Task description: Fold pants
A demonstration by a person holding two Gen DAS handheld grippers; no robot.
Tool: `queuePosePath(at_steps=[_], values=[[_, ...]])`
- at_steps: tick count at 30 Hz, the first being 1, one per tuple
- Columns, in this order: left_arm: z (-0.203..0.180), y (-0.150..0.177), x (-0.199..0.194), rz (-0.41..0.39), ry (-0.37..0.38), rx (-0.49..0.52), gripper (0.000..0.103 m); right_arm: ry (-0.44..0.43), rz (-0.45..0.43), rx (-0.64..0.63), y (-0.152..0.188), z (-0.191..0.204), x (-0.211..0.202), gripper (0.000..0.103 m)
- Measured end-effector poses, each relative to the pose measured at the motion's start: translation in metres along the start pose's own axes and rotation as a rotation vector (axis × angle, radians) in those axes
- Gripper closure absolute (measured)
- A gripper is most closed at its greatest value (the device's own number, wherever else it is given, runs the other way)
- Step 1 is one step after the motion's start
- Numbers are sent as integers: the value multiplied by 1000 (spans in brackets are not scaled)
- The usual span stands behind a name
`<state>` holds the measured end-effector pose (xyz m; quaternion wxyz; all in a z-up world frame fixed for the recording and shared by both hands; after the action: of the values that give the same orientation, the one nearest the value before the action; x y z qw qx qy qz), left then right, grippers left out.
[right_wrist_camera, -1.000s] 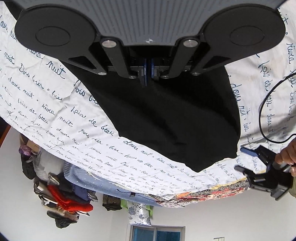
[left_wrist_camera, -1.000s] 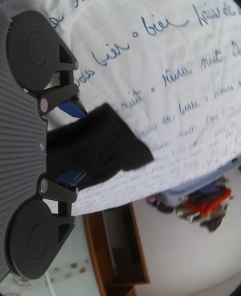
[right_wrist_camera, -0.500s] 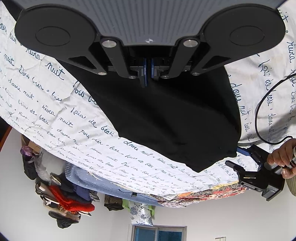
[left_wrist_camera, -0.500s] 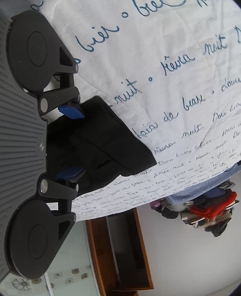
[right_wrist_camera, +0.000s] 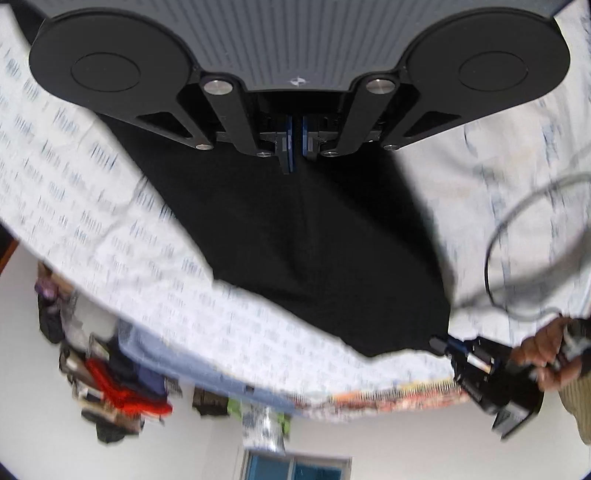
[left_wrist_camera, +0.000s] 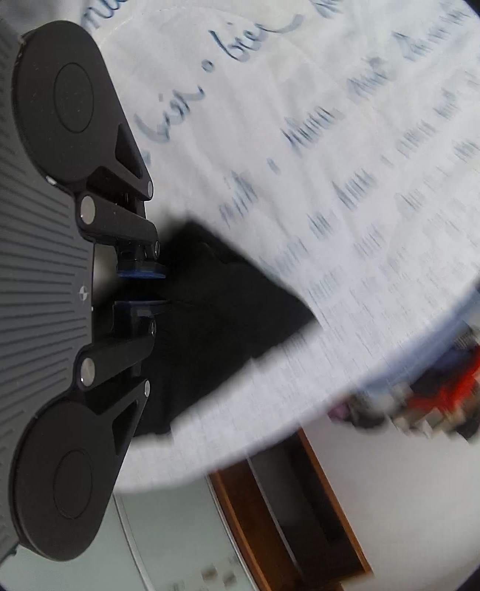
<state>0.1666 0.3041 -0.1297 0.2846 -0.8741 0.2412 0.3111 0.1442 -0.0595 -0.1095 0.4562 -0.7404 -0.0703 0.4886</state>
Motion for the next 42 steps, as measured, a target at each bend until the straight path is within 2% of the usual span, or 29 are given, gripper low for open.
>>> queuePosePath(at_steps=[1,2,5,7,8,9,11,12,14,15,16,19,22,24,27,29,31,33,35,38,39,40,42], values=[[6,1,7,3,18,-30,83,-2,20,15,9,1,9,98],[7,-1,7,-7,38,-44,83,12,24,19,15,2,16,98],[0,-3,-7,-28,82,-59,75,55,-13,9,14,5,18,95],[-9,-3,-23,-82,77,5,65,92,-21,19,14,2,15,79],[-13,-2,-33,-109,76,36,62,106,-30,41,15,-2,10,75],[-18,-1,-42,-138,83,63,62,112,-42,74,17,-6,3,74],[-30,5,-58,-201,97,108,61,99,-94,208,22,-20,-21,73],[-35,8,-65,-243,86,125,60,89,-124,289,27,-30,-34,70],[-50,20,-74,-331,73,169,54,96,-200,499,42,-60,-67,52],[-60,30,-75,-356,81,185,51,106,-225,587,49,-74,-79,31],[-74,38,-72,-376,90,210,51,129,-252,703,61,-95,-96,17],[-113,78,-60,-423,91,372,49,226,-309,956,91,-156,-137,16],[-151,123,-38,-378,154,508,43,283,-371,1122,114,-207,-168,16],[-164,141,-23,-347,186,522,35,295,-413,1274,137,-239,-180,16],[-175,155,-1,-295,229,484,34,282,-446,1511,179,-274,-183,16],[-182,160,7,-272,241,471,34,286,-432,1630,206,-287,-178,16],[-191,165,8,-256,267,465,32,328,-402,1686,224,-291,-175,17],[-200,169,5,-248,296,452,20,339,-424,1680,228,-291,-177,17],[-209,174,5,-233,323,448,13,348,-414,1662,229,-290,-173,17],[-221,187,10,-206,344,492,13,373,-410,1640,224,-294,-164,18],[-224,191,13,-198,344,506,13,385,-430,1618,223,-295,-167,44],[-226,195,16,-189,343,513,12,394,-428,1589,219,-293,-165,101],[-228,201,20,-168,341,525,10,394,-376,1569,219,-294,-157,99]])
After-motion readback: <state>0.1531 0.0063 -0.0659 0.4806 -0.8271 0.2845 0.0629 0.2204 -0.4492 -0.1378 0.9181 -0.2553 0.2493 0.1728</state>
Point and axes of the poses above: each gripper's, at about its wrist camera, not at the fingertips, and x roughly the way its jaws point, z to its left, y to its underside, the point moved 10 cm from there along x, roughly the way its jaws point, and after that the axes turned 2 degrees about -z, right-handed, at the moved point
